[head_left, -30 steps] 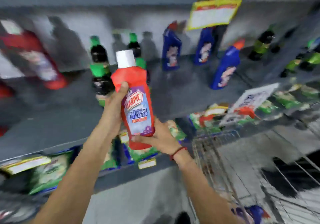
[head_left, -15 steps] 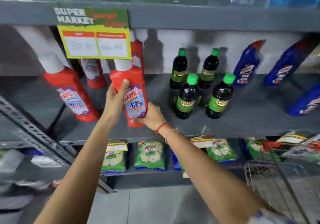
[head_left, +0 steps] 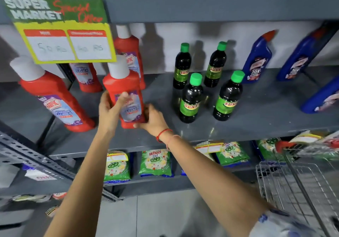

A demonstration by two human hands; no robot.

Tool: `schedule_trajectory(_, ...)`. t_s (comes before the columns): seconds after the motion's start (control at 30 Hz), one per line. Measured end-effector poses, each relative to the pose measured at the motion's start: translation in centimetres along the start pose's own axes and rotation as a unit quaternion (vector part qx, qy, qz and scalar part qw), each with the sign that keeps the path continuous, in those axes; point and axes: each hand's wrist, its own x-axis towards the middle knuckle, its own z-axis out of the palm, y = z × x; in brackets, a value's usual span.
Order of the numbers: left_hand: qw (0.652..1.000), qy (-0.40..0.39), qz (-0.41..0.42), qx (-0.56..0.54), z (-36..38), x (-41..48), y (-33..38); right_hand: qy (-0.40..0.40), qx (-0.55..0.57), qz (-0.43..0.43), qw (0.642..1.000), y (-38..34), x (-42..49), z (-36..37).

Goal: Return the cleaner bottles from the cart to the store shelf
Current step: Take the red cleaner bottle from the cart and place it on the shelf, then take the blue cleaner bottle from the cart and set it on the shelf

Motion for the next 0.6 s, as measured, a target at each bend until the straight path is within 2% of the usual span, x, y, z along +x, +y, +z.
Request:
schedule_trajectory(0.07,0.991,0.131,0.038,0.011,1.3,-2.4,-1.0,0.034,0.007,-0.006,0.999,1.3,-1.8,-2.1)
schedule_trajectory(0.13,0.963,0.259,0.065,0.017,3.1,-5.4,-1.8,0.068,0.016,-0.021,0.997,2.5,-4.1,-4.6)
schedule_trajectory(0.17,0.959,0.273,0.067,0.017,5.0,-7.1,-2.3,0.09,0.024,-0.02,0.995,3.4,-5.5,-6.5)
schedule_trajectory(0.2,0.966,0.249,0.067,0.023,7.1,-8.8,-2.8,0.112,0.034,-0.014,0.993,4.5,-7.0,-8.7)
schedule_trajectory(0.3,0.995,0.039,0.054,0.078,14.6,-13.5,-4.4,0.196,0.056,0.018,0.979,8.6,-11.8,-15.9)
schedule_trajectory(0.37,0.986,-0.119,0.032,0.114,20.3,-16.2,-5.1,0.271,0.074,0.062,0.958,11.7,-15.4,-20.8)
schedule_trajectory(0.43,0.957,-0.252,0.023,0.141,25.9,-18.5,-5.5,0.345,0.074,0.105,0.93,15.1,-19.3,-25.5)
schedule_trajectory(0.5,0.914,-0.368,0.034,0.166,31.2,-20.7,-5.8,0.41,0.051,0.162,0.896,19.0,-23.6,-29.8)
schedule_trajectory(0.6,0.843,-0.497,0.065,0.195,38.3,-24.2,-5.9,0.465,0.013,0.276,0.841,25.5,-30.9,-33.9)
